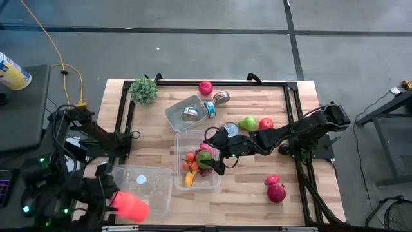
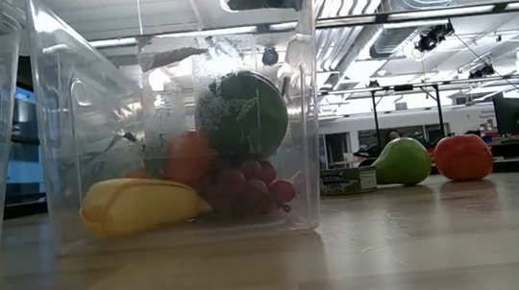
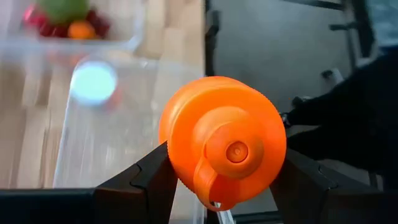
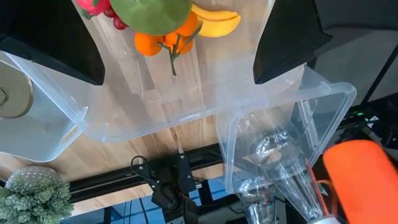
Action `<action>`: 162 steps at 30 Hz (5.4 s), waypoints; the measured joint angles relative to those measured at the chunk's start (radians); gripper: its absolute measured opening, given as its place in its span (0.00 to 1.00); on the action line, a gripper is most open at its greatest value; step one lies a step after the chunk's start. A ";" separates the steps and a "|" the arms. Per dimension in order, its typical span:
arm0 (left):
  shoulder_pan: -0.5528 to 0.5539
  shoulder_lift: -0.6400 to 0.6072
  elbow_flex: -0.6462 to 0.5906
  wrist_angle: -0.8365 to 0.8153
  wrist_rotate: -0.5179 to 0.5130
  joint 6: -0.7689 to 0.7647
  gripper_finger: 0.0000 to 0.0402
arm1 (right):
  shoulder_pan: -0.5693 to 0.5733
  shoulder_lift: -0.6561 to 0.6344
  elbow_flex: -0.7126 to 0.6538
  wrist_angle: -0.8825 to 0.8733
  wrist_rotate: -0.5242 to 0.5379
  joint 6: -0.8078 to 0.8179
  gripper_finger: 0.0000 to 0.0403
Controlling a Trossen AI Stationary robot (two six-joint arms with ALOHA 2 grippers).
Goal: Pick & Place Food Item
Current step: Put the orange tumbler into the left transparent bin, then put the top green tuna can into the gray bin
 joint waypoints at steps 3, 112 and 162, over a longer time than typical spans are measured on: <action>-0.014 0.013 0.000 -0.023 -0.001 -0.075 0.51 | 0.000 0.000 0.000 -0.002 0.000 0.000 0.99; -0.007 -0.232 -0.241 0.249 0.052 0.292 0.70 | 0.057 0.000 0.000 0.054 0.011 0.016 0.99; -0.006 -0.646 -0.242 0.137 -0.540 0.534 0.70 | -0.298 -0.163 -0.013 -0.751 0.342 0.493 0.99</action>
